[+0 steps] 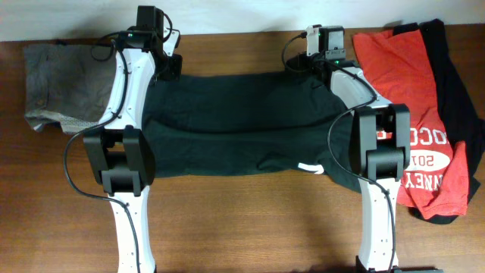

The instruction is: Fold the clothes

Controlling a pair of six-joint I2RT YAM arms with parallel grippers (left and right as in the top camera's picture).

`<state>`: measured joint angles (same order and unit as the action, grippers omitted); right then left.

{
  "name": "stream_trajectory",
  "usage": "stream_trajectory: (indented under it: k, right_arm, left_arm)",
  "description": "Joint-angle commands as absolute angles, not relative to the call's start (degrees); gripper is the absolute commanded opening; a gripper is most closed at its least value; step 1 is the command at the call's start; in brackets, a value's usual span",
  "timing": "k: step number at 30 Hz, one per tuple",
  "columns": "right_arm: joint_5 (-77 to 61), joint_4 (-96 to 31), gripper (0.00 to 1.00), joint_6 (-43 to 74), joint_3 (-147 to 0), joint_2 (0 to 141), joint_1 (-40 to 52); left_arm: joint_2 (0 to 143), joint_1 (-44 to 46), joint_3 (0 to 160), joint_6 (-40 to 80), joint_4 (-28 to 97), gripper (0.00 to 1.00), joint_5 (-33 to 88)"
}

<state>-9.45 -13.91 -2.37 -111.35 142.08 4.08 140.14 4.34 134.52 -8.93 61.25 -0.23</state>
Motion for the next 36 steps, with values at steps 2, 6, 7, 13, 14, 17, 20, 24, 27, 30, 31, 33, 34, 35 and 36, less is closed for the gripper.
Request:
stream_trajectory:
  k: [2, 6, 7, 13, 14, 17, 20, 24, 27, 30, 31, 33, 34, 35, 36]
  right_arm:
    - [-5.91, -19.62, 0.08, -1.43, -113.75, 131.48, 3.99]
    - [-1.63, -30.39, 0.07, -1.43, -113.82, 124.86, 4.01]
    - [-0.84, -34.59, 0.07, -1.41, -113.82, 123.17, 4.01]
    - [-0.86, -56.36, 0.07, -0.36, -113.80, 120.40, 4.12]
    - [-0.86, -59.66, 0.07, 0.34, -113.69, 120.86, 4.12]
    - [-1.72, -68.23, 0.04, 1.19, -113.10, 122.30, 4.14]
    - [-2.70, -72.44, 0.04, 2.59, -110.10, 123.17, 4.10]
    - [-2.48, -73.63, 0.04, 5.58, -105.78, 123.17, 3.73]
    - [-2.46, -73.32, 0.17, 6.35, -105.67, 123.07, 2.96]
    - [-2.48, -74.02, 0.34, 6.28, -108.27, 122.83, 2.35]
    - [-2.50, -74.70, 0.41, 6.26, -110.17, 122.76, 2.20]
    - [-2.57, -75.92, 0.50, 5.34, -113.60, 122.72, 2.17]
    - [-2.83, -77.25, 0.54, 3.31, -117.03, 122.72, 2.61]
    - [-2.81, -77.43, 0.55, 2.83, -118.02, 122.72, 2.90]
    - [-2.96, -77.38, 0.56, 1.80, -119.04, 122.72, 3.55]
  left_arm:
    - [138.61, 4.12, 135.20, -8.23, 61.17, 0.01, -0.43]
    - [138.61, 4.12, 135.20, -8.23, 61.23, 0.01, -0.43]
    - [138.61, 4.12, 135.20, -8.23, 61.28, 0.01, -0.43]
    - [138.61, 4.08, 135.20, -8.25, 61.60, 0.01, -0.43]
    - [138.61, 4.08, 135.20, -8.25, 61.60, 0.01, -0.43]
    - [138.61, 4.08, 135.20, -8.27, 61.58, 0.01, -0.45]
    - [138.61, 4.08, 135.20, -8.27, 61.58, 0.01, -0.45]
    - [138.61, 4.08, 135.20, -8.27, 61.63, 0.01, -0.45]
    - [138.61, 4.05, 135.20, -8.47, 61.56, 0.01, -0.45]
    - [138.61, 4.05, 135.20, -8.69, 61.56, 0.01, -1.21]
    - [138.61, 4.05, 135.20, -8.71, 61.58, 0.01, -1.58]
    - [138.61, 4.05, 135.20, -8.71, 61.60, 0.01, -1.93]
    - [138.61, 4.05, 135.20, -8.69, 61.58, 0.01, -1.93]
    - [138.61, 4.05, 135.20, -8.69, 61.58, 0.01, -1.93]
    - [138.61, 4.05, 135.20, -8.69, 61.56, 0.01, -1.93]
